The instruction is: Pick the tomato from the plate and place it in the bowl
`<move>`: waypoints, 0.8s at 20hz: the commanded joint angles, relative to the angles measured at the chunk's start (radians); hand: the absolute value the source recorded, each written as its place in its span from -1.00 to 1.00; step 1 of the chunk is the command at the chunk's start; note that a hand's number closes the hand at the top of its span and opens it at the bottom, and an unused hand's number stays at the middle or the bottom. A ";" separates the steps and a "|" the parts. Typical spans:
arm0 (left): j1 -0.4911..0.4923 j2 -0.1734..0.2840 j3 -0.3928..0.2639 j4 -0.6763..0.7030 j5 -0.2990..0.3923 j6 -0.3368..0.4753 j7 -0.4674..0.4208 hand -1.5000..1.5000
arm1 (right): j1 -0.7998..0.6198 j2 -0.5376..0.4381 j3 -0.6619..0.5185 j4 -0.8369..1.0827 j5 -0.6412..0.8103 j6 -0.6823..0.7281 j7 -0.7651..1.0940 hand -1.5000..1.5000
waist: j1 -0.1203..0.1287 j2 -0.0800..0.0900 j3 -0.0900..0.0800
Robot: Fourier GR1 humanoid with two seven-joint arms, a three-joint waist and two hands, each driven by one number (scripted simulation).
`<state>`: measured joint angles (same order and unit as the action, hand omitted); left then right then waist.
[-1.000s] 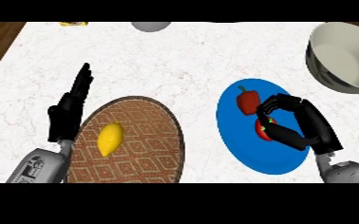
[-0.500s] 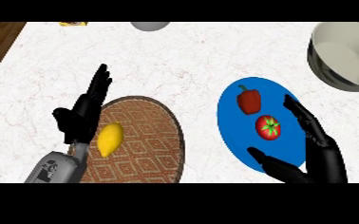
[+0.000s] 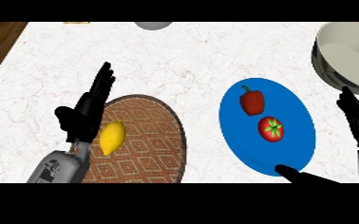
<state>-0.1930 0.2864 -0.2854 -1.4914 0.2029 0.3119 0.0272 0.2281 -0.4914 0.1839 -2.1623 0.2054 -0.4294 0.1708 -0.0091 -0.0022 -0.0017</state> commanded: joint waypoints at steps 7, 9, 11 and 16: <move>0.001 -0.043 -0.019 -0.028 -0.053 0.022 0.035 0.00 | -0.132 -0.098 0.018 -0.057 0.007 0.201 0.516 -1.00 | 0.015 0.003 0.000; 0.028 -0.006 0.023 -0.022 -0.007 -0.055 0.009 0.00 | -0.178 -0.075 0.063 -0.023 0.043 0.220 0.566 -1.00 | 0.018 0.003 0.000; 0.034 -0.027 0.020 -0.005 -0.035 -0.039 -0.024 0.00 | -0.179 -0.096 0.030 -0.013 -0.003 0.277 0.607 -1.00 | 0.013 0.003 0.001; 0.042 -0.063 0.033 -0.023 -0.061 -0.046 0.007 0.00 | -0.171 -0.050 -0.003 0.065 -0.034 0.362 0.556 -1.00 | 0.008 0.002 0.001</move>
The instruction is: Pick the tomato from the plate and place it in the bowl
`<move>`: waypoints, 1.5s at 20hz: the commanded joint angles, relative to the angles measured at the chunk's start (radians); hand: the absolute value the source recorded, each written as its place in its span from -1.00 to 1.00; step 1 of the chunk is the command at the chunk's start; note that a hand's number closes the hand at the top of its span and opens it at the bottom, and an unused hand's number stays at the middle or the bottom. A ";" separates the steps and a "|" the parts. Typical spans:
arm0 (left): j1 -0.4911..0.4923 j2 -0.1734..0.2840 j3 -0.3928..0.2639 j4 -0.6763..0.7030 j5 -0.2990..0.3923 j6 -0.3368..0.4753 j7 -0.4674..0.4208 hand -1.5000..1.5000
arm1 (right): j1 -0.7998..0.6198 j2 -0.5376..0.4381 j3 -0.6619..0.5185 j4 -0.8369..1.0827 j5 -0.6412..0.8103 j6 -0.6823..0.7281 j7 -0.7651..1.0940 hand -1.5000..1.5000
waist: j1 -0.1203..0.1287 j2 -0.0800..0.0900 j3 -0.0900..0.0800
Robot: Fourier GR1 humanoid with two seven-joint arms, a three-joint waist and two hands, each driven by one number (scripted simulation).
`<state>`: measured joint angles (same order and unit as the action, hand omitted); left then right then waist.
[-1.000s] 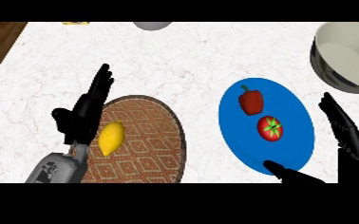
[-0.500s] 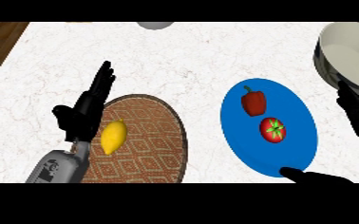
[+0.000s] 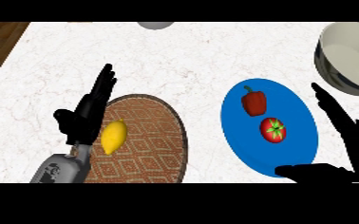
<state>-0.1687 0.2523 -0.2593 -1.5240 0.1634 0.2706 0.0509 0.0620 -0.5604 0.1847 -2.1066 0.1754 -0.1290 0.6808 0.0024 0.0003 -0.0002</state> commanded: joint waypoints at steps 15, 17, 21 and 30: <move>-0.008 -0.113 0.066 0.044 -0.121 -0.041 -0.002 0.00 | 0.035 0.183 -0.148 0.043 -0.083 0.176 -0.163 -1.00 | -0.005 0.000 0.000; 0.024 -0.099 0.094 0.004 -0.112 -0.076 -0.007 0.00 | 0.054 0.232 -0.126 0.051 -0.044 0.169 -0.189 -1.00 | -0.004 -0.001 0.000; 0.035 -0.108 0.097 -0.044 -0.121 -0.085 0.050 0.00 | 0.055 0.287 -0.120 0.093 -0.033 0.165 -0.199 -1.00 | -0.003 -0.001 0.000; 0.068 -0.117 0.145 -0.031 -0.136 -0.130 0.009 0.00 | 0.153 0.362 -0.126 0.207 -0.002 0.176 -0.380 -1.00 | -0.005 -0.001 0.000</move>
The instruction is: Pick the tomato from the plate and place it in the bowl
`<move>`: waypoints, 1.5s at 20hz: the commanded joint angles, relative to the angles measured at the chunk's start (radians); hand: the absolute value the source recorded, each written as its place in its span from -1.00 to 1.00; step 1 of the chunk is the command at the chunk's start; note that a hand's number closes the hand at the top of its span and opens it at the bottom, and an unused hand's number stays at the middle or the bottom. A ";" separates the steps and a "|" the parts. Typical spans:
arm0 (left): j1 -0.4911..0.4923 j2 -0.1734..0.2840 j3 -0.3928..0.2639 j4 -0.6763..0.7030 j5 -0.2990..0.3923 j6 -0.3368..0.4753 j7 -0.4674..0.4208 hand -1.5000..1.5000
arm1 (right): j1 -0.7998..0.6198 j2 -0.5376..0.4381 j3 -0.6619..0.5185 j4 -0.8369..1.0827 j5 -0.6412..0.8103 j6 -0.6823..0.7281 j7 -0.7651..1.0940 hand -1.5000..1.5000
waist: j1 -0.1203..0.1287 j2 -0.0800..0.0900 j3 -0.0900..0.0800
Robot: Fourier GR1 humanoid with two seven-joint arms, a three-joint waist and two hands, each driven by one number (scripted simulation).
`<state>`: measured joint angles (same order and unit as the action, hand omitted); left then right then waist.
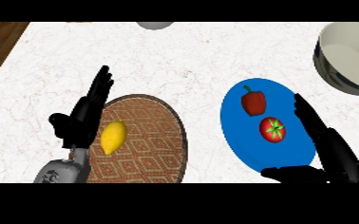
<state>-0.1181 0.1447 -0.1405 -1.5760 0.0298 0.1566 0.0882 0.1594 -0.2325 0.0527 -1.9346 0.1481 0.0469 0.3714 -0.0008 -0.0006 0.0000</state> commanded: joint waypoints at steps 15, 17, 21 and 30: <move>-0.013 -0.040 0.054 0.029 -0.031 -0.055 -0.023 0.00 | -0.074 0.065 0.039 0.262 0.281 -0.061 -0.062 -1.00 | 0.001 0.000 0.000; -0.051 -0.046 0.063 0.048 -0.031 -0.065 -0.001 0.00 | -0.123 0.034 -0.030 0.391 0.228 -0.019 -0.176 -1.00 | 0.001 0.001 0.000; 0.017 -0.049 0.042 -0.015 -0.053 -0.069 0.019 0.00 | -0.099 0.051 0.014 0.374 0.243 0.005 -0.217 1.00 | 0.002 0.000 0.000; -0.048 -0.070 0.084 0.138 -0.075 -0.063 -0.086 0.00 | -0.099 0.065 0.115 0.343 0.353 0.019 -0.264 1.00 | -0.003 0.001 0.000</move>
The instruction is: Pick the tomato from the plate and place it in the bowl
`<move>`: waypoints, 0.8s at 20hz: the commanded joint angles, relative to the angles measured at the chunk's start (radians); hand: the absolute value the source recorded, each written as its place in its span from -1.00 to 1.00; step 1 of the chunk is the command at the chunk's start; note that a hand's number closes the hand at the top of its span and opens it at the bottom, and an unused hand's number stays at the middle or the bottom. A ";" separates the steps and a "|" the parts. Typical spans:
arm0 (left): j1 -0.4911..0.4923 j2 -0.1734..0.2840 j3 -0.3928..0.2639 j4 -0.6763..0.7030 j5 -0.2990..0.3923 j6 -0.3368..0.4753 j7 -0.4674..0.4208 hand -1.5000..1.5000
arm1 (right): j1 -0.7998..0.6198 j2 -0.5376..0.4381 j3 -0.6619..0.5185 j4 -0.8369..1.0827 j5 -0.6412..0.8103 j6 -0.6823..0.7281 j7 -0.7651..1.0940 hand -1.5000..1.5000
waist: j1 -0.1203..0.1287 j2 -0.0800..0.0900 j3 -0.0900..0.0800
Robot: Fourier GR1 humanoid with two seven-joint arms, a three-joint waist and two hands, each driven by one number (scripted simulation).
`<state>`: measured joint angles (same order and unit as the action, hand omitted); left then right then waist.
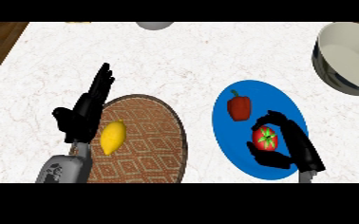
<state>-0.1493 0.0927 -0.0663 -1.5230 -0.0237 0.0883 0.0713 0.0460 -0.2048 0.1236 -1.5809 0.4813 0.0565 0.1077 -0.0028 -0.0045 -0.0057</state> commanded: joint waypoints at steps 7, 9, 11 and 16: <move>-0.029 -0.030 0.016 0.059 -0.022 0.011 -0.038 0.00 | -0.192 0.083 -0.069 -0.007 -0.054 0.026 0.174 1.00 | 0.002 0.006 0.005; -0.010 -0.044 -0.006 0.056 -0.033 0.014 -0.036 0.00 | -0.313 0.070 -0.160 0.089 -0.092 0.014 0.187 1.00 | 0.007 0.007 0.005; 0.007 0.006 0.018 -0.039 0.012 -0.041 0.028 0.00 | -0.350 0.093 -0.147 0.065 -0.076 -0.031 0.170 1.00 | 0.011 0.004 0.006; 0.043 -0.009 0.006 -0.059 -0.004 -0.021 0.013 0.00 | -0.316 0.083 -0.161 -0.102 -0.065 -0.103 0.077 1.00 | 0.002 0.001 0.006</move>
<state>-0.1318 0.0733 -0.0660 -1.5470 -0.0357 0.0774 0.0796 -0.2557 -0.1121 -0.0184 -1.5840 0.4084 -0.0114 0.1941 0.0025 -0.0010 -0.0003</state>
